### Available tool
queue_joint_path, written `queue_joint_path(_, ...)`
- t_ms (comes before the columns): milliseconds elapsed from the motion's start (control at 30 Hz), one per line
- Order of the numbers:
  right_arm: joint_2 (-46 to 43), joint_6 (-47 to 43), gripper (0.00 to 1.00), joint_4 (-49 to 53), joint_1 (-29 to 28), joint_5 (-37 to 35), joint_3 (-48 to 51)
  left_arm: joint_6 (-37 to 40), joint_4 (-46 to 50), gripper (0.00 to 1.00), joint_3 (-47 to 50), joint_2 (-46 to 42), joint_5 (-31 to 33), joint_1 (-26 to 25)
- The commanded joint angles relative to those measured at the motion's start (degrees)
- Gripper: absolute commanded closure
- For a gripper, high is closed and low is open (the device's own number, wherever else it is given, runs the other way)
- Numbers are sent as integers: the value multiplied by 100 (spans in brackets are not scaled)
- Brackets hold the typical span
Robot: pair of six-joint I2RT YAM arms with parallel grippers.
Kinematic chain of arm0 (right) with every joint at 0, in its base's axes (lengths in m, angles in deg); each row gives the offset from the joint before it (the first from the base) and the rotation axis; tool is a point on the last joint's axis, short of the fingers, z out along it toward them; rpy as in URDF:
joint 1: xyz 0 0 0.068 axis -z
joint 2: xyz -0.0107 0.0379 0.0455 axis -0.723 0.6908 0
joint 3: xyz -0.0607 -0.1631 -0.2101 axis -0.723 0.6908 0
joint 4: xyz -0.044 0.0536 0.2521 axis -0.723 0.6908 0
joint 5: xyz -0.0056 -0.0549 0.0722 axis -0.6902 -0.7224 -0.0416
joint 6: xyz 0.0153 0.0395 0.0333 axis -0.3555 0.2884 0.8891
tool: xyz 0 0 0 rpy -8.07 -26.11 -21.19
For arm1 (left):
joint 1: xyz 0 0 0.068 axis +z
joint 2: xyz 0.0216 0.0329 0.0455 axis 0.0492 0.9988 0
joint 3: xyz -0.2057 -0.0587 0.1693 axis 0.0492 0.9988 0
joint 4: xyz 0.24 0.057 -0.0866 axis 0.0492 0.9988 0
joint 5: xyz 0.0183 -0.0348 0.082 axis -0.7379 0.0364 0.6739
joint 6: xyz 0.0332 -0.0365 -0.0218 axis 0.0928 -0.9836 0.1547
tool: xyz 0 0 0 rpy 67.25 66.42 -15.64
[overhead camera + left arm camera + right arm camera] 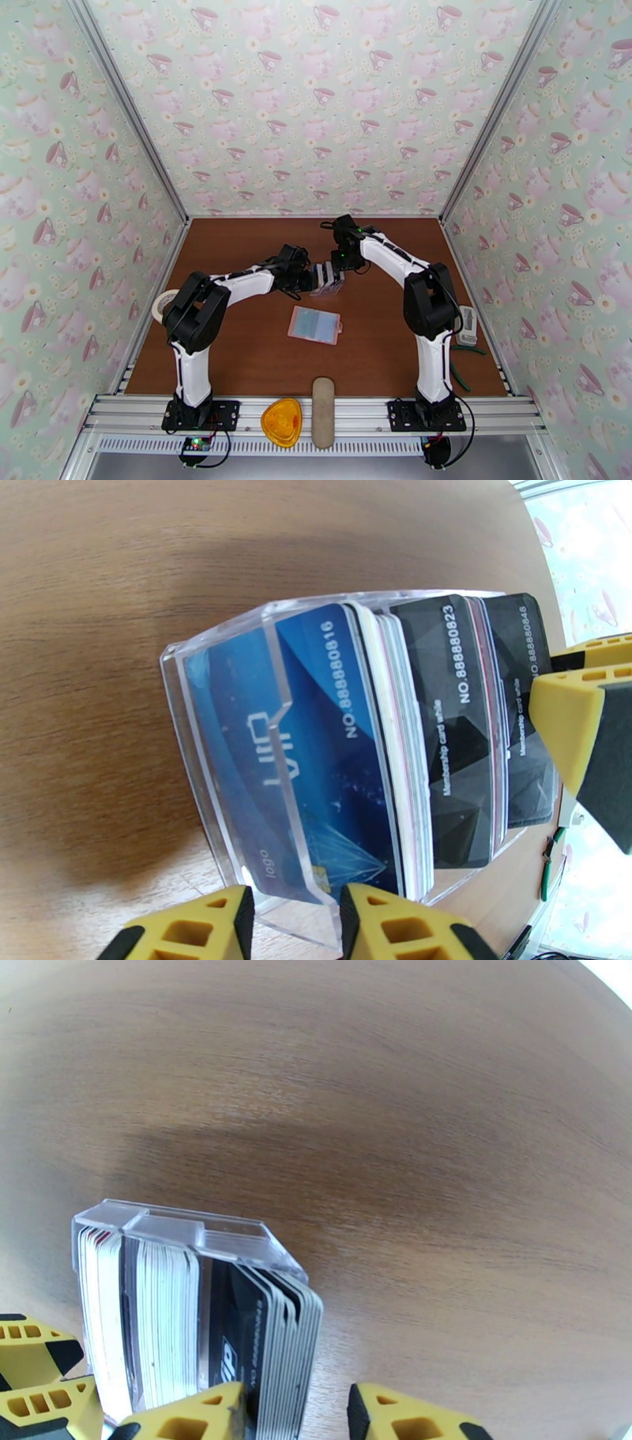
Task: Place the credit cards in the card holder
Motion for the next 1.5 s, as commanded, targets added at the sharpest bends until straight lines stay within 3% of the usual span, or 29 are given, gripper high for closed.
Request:
queue_joint_path(0,-53,53,58,-4,59,208,62,-55,241,64,6,50,196,78)
queue_joint_path(233,-58,104,56,-50,-21,470,274,-125,187,64,-2,71,177,72)
queue_joint_path(700,-549,156,55,75,-98,-190,896,-206,183,64,32,35,307,63)
queue_joint_path(1467,-772,69,67,340,-82,-390,596,-226,241,64,-11,40,333,69)
